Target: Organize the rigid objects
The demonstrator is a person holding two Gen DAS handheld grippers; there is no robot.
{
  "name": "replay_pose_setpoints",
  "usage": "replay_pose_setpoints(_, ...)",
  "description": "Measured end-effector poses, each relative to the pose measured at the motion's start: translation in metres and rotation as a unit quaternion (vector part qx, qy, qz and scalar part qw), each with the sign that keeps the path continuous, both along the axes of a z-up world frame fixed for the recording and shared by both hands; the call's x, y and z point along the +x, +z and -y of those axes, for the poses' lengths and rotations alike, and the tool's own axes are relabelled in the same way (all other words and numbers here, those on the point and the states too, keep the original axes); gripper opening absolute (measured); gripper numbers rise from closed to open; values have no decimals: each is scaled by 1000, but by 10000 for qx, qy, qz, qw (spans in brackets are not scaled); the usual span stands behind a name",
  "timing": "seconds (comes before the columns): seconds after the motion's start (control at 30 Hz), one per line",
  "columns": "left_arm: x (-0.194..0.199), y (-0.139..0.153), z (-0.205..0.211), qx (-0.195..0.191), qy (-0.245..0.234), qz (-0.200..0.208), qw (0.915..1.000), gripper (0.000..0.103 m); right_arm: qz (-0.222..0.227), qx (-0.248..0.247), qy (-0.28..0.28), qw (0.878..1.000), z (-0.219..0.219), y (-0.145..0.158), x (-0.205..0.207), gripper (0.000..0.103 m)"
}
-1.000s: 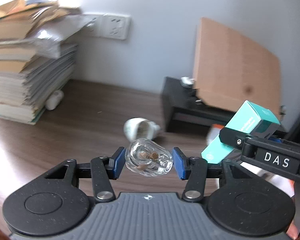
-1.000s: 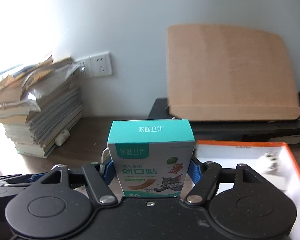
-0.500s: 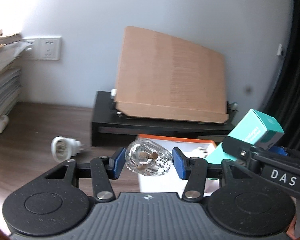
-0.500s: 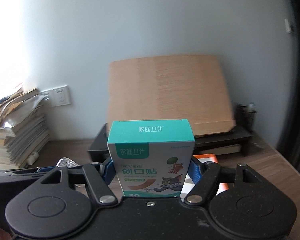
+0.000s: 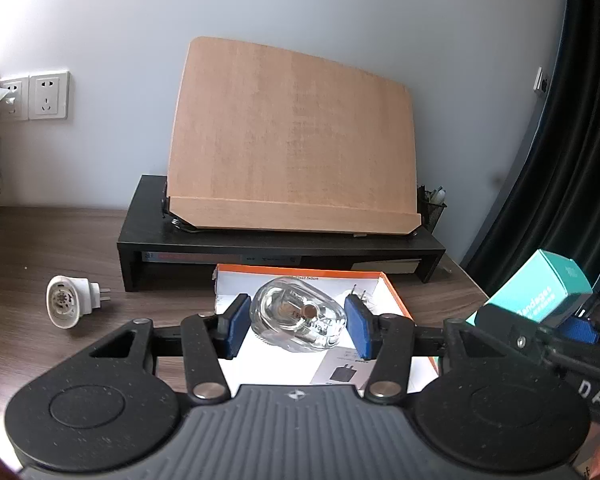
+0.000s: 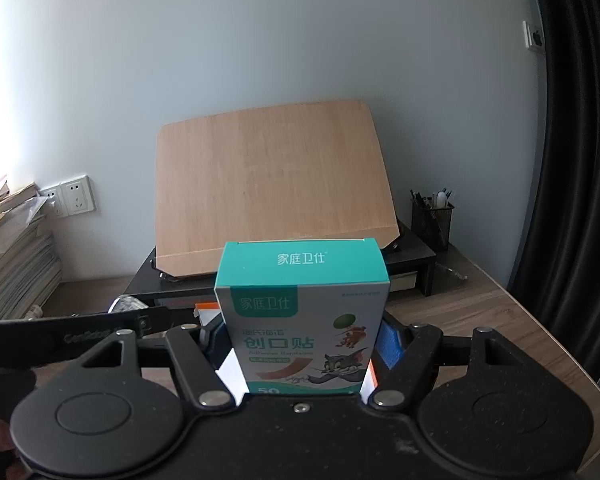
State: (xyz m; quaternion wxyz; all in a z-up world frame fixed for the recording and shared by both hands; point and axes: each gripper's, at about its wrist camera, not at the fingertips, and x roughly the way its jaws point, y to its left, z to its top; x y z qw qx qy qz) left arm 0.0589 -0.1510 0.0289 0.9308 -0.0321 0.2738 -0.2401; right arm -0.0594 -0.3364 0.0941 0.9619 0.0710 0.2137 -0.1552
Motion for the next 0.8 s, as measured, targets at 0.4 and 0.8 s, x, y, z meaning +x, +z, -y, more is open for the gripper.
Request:
replay_pose_setpoints(0.4,16,1,4,124,33,-117,9998,51,-218,49,27,9997,-11,-4,11,84)
replay_pose_setpoints(0.8,34,-2,0,61,-168,-242,9995,51,-450,-40,-129,9989,-30,1,24,84)
